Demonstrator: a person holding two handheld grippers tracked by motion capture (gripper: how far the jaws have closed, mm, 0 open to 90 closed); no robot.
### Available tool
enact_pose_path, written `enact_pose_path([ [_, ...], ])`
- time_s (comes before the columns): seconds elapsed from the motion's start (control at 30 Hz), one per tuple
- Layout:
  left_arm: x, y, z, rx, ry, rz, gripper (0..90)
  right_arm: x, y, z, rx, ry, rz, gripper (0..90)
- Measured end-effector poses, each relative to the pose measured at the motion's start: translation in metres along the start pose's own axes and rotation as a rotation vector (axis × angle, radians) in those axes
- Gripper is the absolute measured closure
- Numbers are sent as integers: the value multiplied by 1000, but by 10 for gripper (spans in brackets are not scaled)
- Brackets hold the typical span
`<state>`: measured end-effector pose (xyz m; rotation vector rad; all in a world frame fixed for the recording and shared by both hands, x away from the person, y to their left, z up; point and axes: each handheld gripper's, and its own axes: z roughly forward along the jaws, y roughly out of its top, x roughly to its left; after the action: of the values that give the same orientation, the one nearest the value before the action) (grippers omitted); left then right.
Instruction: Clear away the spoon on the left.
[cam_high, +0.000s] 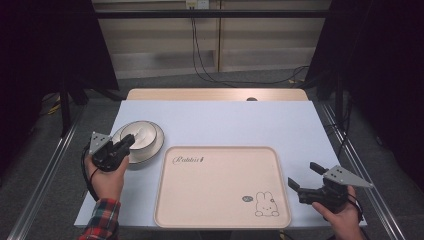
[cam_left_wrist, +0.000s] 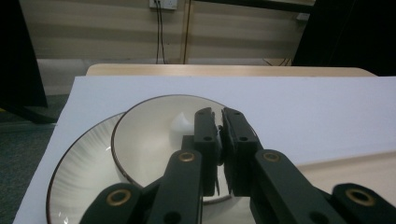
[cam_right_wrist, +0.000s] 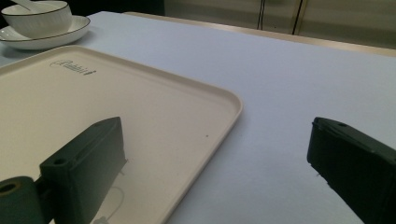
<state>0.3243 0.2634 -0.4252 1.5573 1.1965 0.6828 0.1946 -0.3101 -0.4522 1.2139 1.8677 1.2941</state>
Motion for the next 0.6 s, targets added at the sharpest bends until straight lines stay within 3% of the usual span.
enact_pose_path([
  [0.2,3,15,14,-20,9,-26,849,1,0,1,1,18,-4,36],
  [0.33,4,25,26,-25,14,-19,848,1,0,2,0,20,4,36],
  [0.6,5,27,48,-55,29,-18,842,-1,-1,1,-2,28,17,36],
])
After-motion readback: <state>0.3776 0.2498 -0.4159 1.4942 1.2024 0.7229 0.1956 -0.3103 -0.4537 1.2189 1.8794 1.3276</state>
